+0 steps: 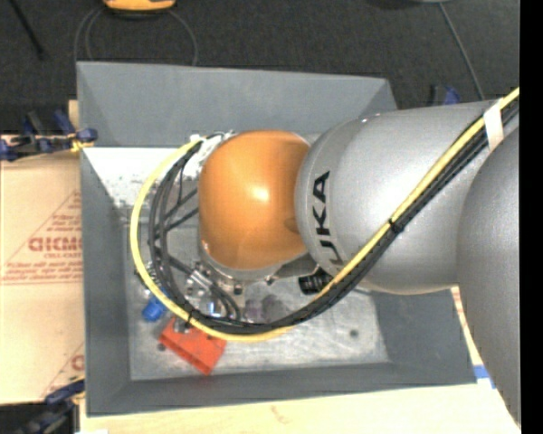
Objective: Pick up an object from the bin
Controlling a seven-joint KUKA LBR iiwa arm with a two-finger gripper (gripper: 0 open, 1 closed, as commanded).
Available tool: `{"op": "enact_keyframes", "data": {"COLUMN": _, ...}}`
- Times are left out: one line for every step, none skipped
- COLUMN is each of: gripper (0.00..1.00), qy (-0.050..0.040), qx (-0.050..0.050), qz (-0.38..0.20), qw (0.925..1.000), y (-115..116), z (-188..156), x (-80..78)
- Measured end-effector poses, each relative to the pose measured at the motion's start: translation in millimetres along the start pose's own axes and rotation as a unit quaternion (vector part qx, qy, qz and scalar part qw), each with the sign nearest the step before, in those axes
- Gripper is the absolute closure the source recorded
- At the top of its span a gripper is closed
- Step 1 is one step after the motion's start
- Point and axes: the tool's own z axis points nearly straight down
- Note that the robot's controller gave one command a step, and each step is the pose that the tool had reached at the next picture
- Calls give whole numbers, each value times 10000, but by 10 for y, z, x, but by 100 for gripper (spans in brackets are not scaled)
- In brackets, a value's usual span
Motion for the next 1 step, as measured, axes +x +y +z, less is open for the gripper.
{"op": "enact_keyframes", "data": {"gripper": 100, "qy": 16, "qx": 17, "qz": 2130, "qw": 9770, "y": -388, "z": 147, "x": -186}}
